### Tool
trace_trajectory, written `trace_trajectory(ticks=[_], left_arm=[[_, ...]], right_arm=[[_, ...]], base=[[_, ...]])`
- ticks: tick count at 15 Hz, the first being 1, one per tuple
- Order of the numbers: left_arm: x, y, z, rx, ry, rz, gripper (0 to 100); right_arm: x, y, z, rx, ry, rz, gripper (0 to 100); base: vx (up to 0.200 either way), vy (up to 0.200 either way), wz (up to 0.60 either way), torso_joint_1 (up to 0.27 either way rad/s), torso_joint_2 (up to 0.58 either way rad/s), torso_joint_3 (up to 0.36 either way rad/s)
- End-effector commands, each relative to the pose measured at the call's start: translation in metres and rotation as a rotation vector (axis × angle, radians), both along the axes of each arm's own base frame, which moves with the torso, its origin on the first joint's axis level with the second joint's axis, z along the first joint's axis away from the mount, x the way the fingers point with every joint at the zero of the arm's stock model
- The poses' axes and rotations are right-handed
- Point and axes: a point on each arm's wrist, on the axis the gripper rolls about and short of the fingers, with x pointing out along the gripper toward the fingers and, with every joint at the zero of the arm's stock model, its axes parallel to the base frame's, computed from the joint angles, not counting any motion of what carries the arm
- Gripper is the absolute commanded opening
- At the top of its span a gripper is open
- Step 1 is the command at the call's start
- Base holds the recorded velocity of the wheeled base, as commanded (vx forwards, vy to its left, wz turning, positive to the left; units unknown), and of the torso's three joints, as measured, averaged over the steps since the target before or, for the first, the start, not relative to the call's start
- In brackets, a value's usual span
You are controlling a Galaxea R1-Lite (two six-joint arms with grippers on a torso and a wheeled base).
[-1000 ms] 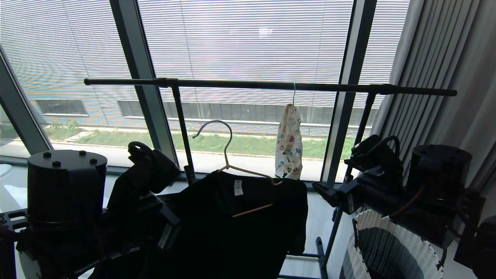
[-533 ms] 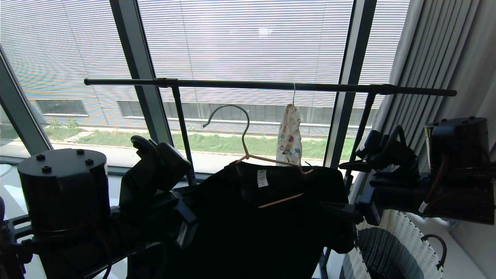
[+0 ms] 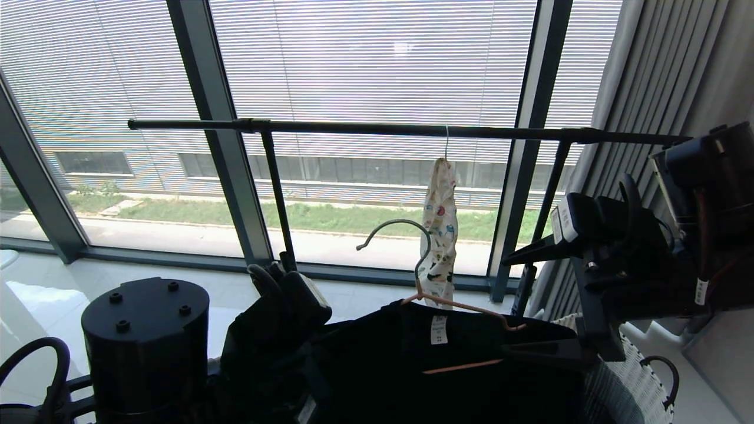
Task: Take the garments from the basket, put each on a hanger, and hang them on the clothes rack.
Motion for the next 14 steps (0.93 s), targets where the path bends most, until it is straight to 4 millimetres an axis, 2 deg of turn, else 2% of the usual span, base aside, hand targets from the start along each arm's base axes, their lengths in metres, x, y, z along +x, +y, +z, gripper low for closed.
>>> trace_trajectory(ticks=[1, 4, 9, 12, 13, 14], left_arm=[[0.0, -0.002, -0.001, 0.004, 0.004, -0.007, 0], [0.0, -0.002, 0.001, -0.001, -0.003, -0.005, 0], [0.001, -0.003, 0.004, -0.011, -0.015, -0.002, 0], [0.001, -0.003, 0.005, -0.012, -0.016, -0.002, 0], [0.002, -0.003, 0.005, -0.014, -0.019, -0.002, 0], [0.002, -0.004, 0.006, -0.015, -0.02, -0.002, 0]], right_arm=[[-0.001, 0.022, -0.009, -0.034, 0.041, 0.07, 100], [0.005, 0.042, -0.019, -0.067, 0.07, 0.092, 100], [0.013, 0.047, -0.029, -0.089, 0.162, -0.071, 100], [0.014, 0.046, -0.032, -0.102, 0.165, -0.099, 100], [0.016, 0.048, -0.033, -0.105, 0.166, -0.1, 0], [0.016, 0.048, -0.034, -0.106, 0.167, -0.1, 0]], base=[[0.0, 0.0, 0.0, 0.0, 0.0, 0.0], [0.0, 0.0, 0.0, 0.0, 0.0, 0.0], [0.0, 0.0, 0.0, 0.0, 0.0, 0.0], [0.0, 0.0, 0.0, 0.0, 0.0, 0.0], [0.0, 0.0, 0.0, 0.0, 0.0, 0.0], [0.0, 0.0, 0.0, 0.0, 0.0, 0.0]])
